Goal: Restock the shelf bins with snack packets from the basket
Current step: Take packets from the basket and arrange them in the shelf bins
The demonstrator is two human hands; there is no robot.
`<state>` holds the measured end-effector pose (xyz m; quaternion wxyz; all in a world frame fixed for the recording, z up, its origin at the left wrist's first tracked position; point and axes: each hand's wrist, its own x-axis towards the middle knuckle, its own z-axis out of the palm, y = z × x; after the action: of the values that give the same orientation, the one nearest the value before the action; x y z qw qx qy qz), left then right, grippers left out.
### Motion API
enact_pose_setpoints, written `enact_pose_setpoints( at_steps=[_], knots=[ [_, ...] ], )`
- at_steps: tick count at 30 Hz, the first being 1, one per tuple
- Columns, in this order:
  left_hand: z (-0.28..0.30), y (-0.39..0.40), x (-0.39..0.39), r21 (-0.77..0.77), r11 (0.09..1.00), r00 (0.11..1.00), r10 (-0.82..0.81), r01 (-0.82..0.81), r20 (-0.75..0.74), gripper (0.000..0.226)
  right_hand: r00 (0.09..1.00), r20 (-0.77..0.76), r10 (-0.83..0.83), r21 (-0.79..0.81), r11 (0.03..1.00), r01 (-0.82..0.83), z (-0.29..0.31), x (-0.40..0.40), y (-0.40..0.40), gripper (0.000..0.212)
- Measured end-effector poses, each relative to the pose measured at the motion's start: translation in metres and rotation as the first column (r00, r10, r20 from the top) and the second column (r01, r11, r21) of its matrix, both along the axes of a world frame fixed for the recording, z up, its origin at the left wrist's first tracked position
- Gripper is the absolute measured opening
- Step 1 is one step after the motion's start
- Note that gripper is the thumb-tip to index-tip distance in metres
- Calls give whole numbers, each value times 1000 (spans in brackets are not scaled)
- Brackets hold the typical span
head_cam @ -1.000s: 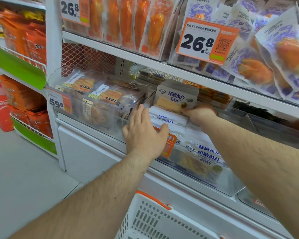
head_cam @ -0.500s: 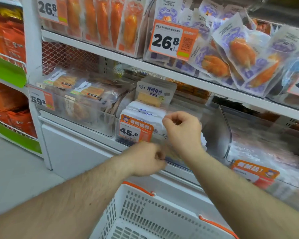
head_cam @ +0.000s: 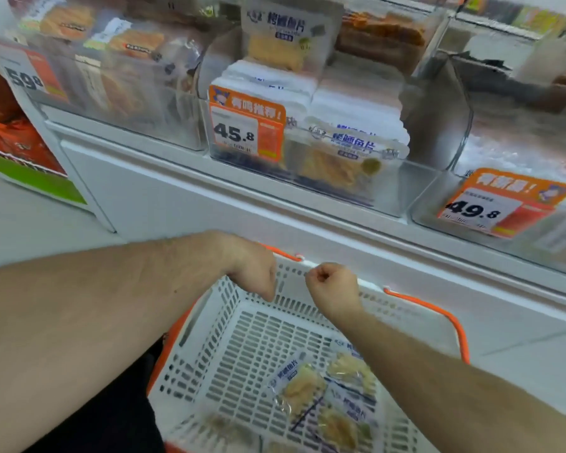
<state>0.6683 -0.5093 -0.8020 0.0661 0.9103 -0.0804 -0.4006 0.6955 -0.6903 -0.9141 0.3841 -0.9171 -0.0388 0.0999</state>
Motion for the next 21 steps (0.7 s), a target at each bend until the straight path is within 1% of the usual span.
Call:
enact_pose_setpoints(
  at_steps=[3, 5, 8, 10, 11, 12, 14, 16, 18, 21],
  knots=[
    [-10, -9, 1, -10, 999, 998, -46, 46, -34, 26, 980, -198, 25, -172, 983, -59, -60, -12, -21, 31],
    [-16, -15, 3, -29, 997, 996, -73, 71, -52, 23, 954, -298, 27, -227, 969, -98, -92, -21, -32, 28],
    [-32, -20, 8, -39, 996, 990, -85, 81, -116, 20, 921, -389, 33, -297, 942, -159, -129, -34, -44, 28],
    [-41, -21, 9, -12, 995, 983, -96, 95, -154, 24, 897, -440, 49, -356, 907, -225, -146, -42, -47, 24],
    [-42, -22, 10, 3, 995, 982, -94, 96, -166, 25, 882, -469, 52, -387, 885, -258, -153, -46, -47, 26],
    [-44, -23, 11, 9, 995, 980, -92, 95, -175, 28, 870, -490, 46, -422, 861, -283, -160, -50, -47, 37],
    [-42, -26, 11, 9, 995, 977, -94, 98, -192, 37, 846, -532, 25, -503, 794, -340, -171, -57, -43, 71],
    [-40, -28, 10, 7, 996, 976, -83, 86, -200, 42, 837, -547, 1, -560, 742, -368, -178, -62, -36, 93],
    [-40, -28, 10, 7, 998, 973, -58, 61, -222, 38, 837, -547, -20, -578, 732, -360, -183, -66, -30, 106],
    [-40, -26, 8, 22, 999, 969, -31, 37, -244, 44, 848, -528, -40, -602, 722, -340, -183, -63, -27, 109]
  ],
)
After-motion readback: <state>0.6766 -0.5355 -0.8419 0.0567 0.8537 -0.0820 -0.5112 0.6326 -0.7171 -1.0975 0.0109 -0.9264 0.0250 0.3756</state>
